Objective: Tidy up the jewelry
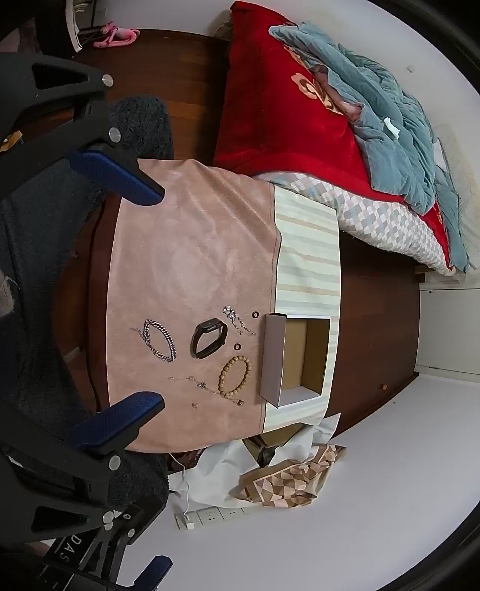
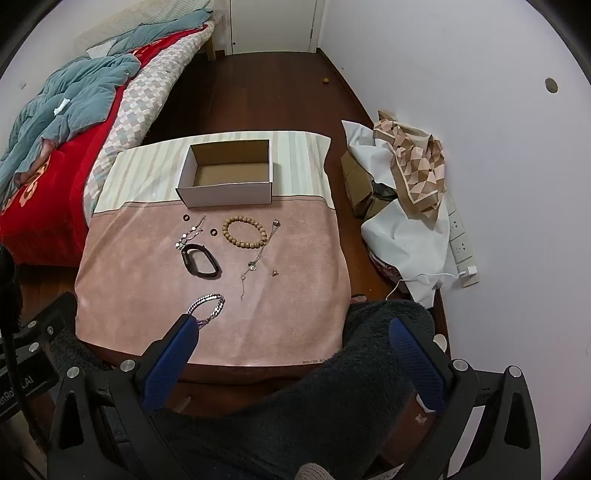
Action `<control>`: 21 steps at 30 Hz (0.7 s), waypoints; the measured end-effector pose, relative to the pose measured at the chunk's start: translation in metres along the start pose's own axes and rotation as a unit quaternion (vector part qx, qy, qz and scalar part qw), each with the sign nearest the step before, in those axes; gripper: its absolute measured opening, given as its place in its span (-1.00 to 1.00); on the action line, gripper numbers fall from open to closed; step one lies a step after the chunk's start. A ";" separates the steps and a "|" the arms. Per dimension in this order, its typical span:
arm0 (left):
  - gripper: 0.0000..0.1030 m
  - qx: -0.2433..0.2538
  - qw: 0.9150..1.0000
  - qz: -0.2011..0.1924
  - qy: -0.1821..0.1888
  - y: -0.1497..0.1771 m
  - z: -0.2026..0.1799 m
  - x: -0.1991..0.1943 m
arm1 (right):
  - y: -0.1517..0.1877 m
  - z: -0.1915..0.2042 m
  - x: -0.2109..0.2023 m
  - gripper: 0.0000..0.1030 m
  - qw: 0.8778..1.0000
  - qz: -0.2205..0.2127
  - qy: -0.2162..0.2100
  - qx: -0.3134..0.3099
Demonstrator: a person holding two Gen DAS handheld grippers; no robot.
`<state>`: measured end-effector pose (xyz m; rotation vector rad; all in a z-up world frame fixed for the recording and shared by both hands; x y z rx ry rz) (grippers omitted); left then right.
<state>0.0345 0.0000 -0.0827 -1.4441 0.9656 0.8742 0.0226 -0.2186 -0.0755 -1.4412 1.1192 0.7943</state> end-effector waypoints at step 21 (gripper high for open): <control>1.00 -0.002 1.000 0.003 0.006 0.005 -0.005 0.004 | -0.001 0.004 -0.004 1.00 1.000 -0.002 0.002 0.001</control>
Point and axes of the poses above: each gripper's, at about its wrist camera, not at the fingertips, and x roughly the way its jaws point, z to its left, y to its underside, the point moved 9 cm from there along x, roughly the way its jaws point, and after that the axes turned 5 degrees about y, right-handed, at the moved point
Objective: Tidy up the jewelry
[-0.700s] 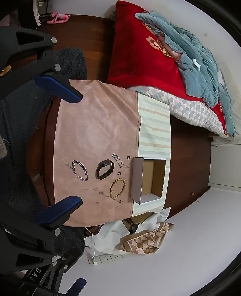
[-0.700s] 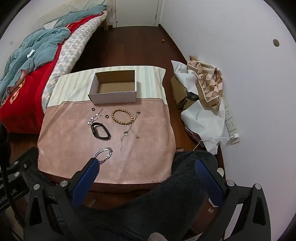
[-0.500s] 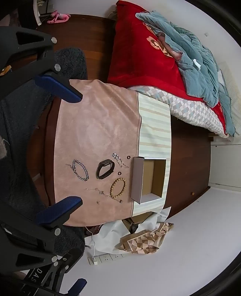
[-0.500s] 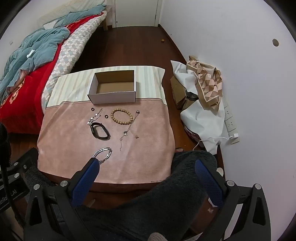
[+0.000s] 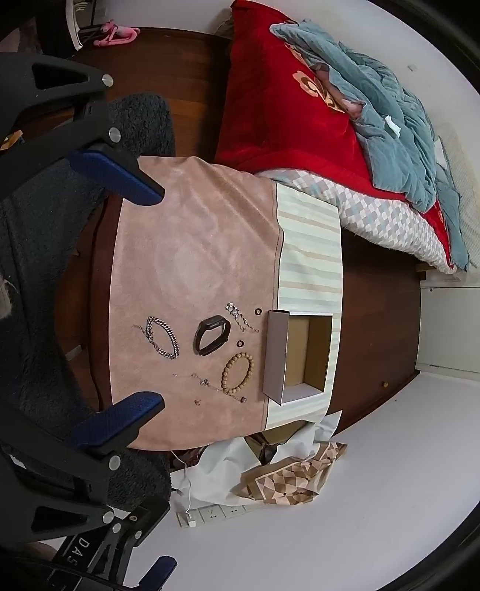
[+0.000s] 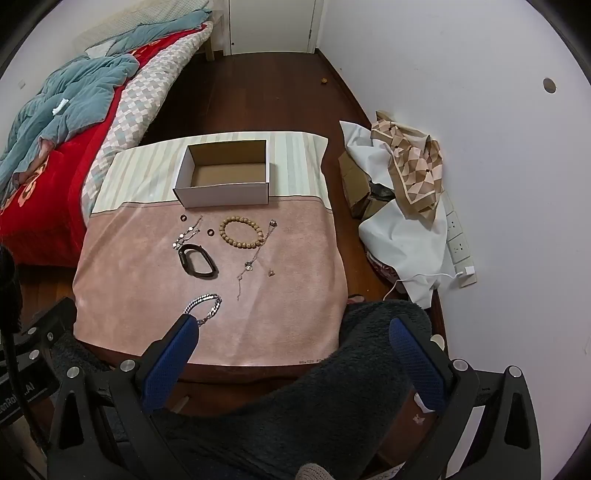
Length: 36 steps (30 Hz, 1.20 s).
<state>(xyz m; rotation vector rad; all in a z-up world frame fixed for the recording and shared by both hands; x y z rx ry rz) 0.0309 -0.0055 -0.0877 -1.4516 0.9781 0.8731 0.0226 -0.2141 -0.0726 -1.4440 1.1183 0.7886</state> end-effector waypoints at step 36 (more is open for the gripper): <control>1.00 0.006 1.000 -0.004 0.004 -0.007 -0.005 -0.008 | -0.004 -0.008 -0.007 1.00 1.000 -0.006 0.004 -0.003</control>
Point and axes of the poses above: each gripper's, at about its wrist camera, not at the fingertips, and x roughly the way its jaws point, z to its left, y to its underside, the point moved 9 cm from there along x, roughly the way its jaws point, and after that the axes turned 5 degrees about y, right-handed, at the moved point
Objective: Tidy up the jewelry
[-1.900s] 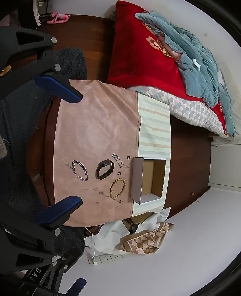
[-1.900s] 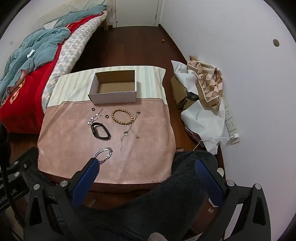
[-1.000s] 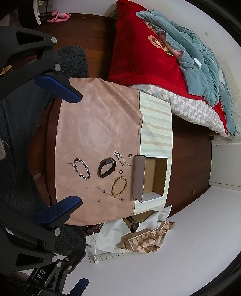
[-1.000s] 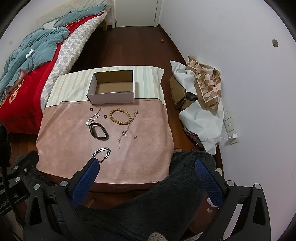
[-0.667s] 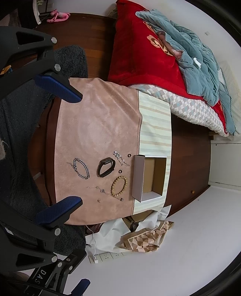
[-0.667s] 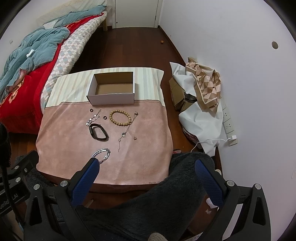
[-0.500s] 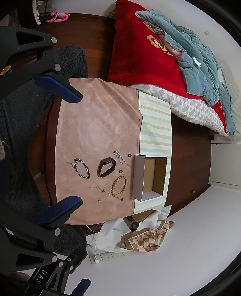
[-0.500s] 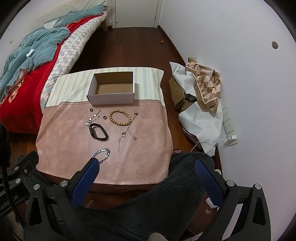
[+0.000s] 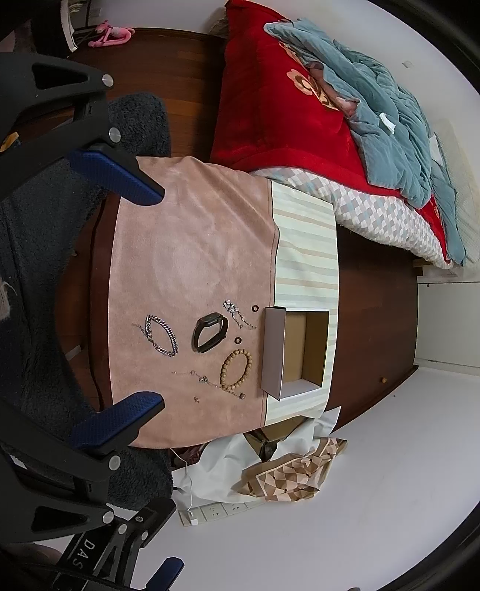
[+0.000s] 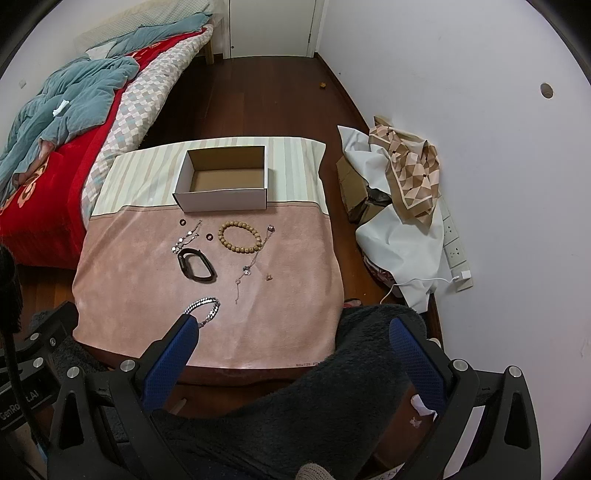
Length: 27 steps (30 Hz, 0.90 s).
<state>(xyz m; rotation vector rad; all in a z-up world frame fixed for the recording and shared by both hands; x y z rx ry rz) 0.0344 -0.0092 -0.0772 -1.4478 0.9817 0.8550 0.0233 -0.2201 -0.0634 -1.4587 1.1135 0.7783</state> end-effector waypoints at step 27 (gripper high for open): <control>1.00 0.002 1.000 0.000 -0.001 0.000 -0.005 0.000 | 0.000 -0.001 -0.001 1.00 1.000 -0.002 0.003 0.000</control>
Point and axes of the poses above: each gripper's, at about its wrist camera, not at the fingertips, and x roughly the way its jaws point, z to its left, y to its underside, the point moved 9 cm from there along x, roughly the way its jaws point, and after that the axes turned 5 degrees about y, right-handed, at the moved point
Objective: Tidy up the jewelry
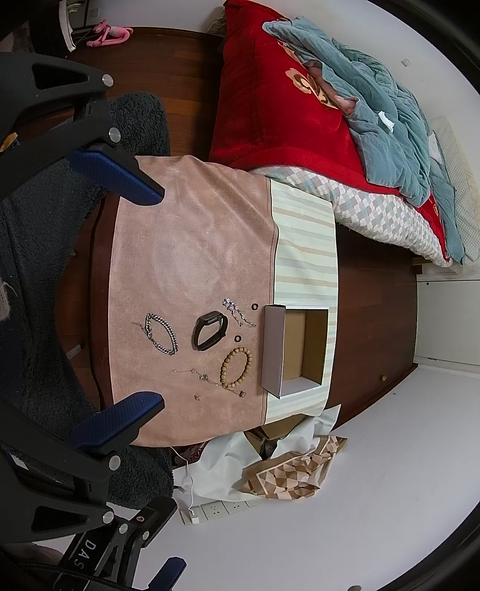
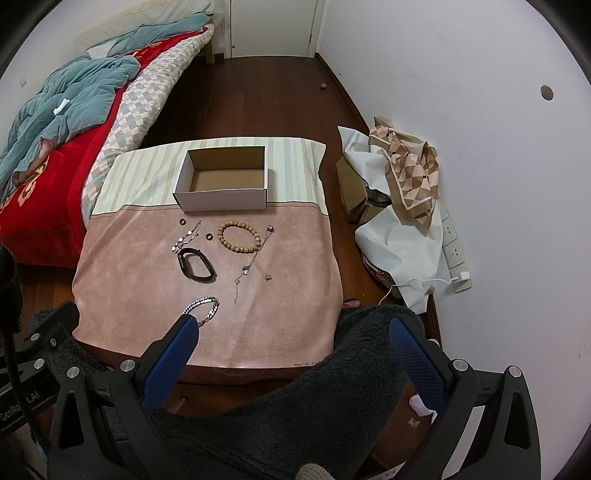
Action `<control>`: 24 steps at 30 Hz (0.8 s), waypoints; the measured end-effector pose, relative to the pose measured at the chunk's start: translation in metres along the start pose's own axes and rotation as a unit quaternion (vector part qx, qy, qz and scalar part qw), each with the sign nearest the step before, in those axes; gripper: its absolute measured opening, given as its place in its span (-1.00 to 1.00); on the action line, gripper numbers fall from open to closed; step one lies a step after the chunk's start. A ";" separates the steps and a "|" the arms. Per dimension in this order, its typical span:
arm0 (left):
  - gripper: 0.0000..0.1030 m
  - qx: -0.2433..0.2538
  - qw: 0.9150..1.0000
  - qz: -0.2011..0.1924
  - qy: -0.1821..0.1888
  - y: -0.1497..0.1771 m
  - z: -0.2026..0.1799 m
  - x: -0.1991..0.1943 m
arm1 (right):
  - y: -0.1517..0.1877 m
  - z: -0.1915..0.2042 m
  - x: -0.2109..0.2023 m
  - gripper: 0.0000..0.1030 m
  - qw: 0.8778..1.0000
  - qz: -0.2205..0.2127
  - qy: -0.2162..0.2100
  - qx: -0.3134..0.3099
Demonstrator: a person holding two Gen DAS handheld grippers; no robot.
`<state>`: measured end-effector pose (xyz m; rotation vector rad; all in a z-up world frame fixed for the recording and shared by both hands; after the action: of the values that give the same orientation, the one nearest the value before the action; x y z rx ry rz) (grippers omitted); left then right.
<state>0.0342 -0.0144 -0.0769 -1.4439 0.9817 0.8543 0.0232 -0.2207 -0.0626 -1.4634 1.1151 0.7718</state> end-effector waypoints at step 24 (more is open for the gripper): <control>1.00 0.001 0.998 -0.033 -0.044 -0.039 0.013 0.039 | -0.034 -0.008 0.039 1.00 0.999 -0.016 -0.001 0.033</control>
<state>0.0855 -0.0053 -0.0985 -1.4171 0.8644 0.8613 0.0678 -0.2386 -0.0842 -1.4215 1.1029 0.7094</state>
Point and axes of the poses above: each gripper's, at about its wrist camera, not at the fingertips, and x roughly the way its jaws point, z to its left, y to its underside, the point moved 9 cm from there along x, roughly the way its jaws point, and after that the axes turned 5 degrees about y, right-handed, at the moved point
